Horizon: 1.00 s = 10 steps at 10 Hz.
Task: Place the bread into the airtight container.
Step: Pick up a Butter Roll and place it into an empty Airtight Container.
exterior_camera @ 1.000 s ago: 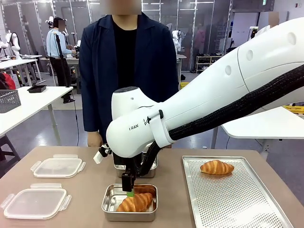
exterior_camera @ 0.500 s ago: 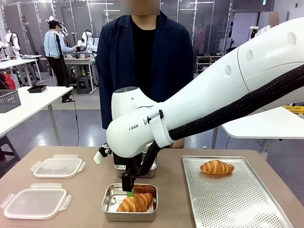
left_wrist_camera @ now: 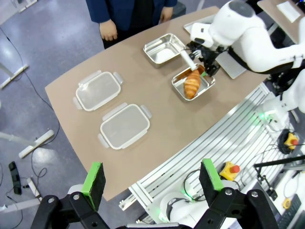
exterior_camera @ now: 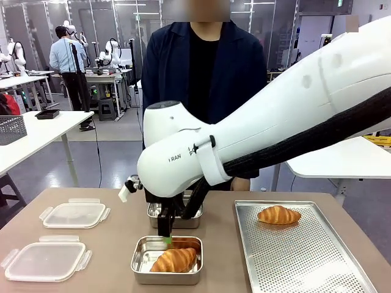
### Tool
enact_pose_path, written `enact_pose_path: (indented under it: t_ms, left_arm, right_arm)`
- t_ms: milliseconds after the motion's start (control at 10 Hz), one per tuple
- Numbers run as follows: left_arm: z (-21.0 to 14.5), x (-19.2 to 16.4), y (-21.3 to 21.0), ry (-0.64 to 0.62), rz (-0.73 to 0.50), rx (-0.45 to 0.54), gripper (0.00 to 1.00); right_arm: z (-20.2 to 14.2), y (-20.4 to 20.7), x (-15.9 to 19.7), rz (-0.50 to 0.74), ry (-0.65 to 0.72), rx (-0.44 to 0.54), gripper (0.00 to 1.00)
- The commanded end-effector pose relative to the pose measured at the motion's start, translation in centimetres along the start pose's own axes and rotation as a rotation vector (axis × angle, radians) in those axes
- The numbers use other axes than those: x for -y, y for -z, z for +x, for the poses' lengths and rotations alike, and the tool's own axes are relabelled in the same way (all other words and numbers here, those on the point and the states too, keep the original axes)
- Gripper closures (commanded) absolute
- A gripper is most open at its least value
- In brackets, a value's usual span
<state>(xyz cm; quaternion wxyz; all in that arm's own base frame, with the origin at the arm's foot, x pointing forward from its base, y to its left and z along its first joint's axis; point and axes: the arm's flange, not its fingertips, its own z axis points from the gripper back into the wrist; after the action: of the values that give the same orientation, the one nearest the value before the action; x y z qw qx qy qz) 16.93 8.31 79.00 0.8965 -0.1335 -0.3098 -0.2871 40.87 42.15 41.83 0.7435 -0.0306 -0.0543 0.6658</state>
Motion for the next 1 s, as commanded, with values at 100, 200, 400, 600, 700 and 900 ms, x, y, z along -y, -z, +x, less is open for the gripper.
enact_pose_path:
  t_ms: [100,200,400,600,700,900]
  left_arm:
    - [0.3,0.1,-0.3,0.000,-0.002,0.003,0.00]
    - [0.3,0.1,-0.3,0.000,-0.002,0.003,0.00]
    - [0.3,0.1,-0.3,0.000,-0.002,0.003,0.00]
    - [0.3,0.1,-0.3,0.000,-0.002,0.003,0.00]
    - [0.3,0.1,-0.3,0.000,-0.002,0.003,0.00]
    - [0.3,0.1,-0.3,0.000,-0.002,0.003,0.00]
  right_arm:
    - [-9.3,-6.5,-0.9,-0.189,-0.056,0.022,0.00]
    - [-12.7,-8.0,-0.7,-0.228,-0.077,0.006,0.00]
    - [-19.8,-9.5,-0.4,-0.288,-0.138,-0.035,0.00]
    - [-26.9,-9.7,0.2,-0.322,-0.106,-0.061,0.00]
    - [-30.1,-9.0,1.3,-0.327,-0.079,-0.056,0.00]
    - [-34.1,-6.3,5.4,-0.340,0.000,0.045,0.00]
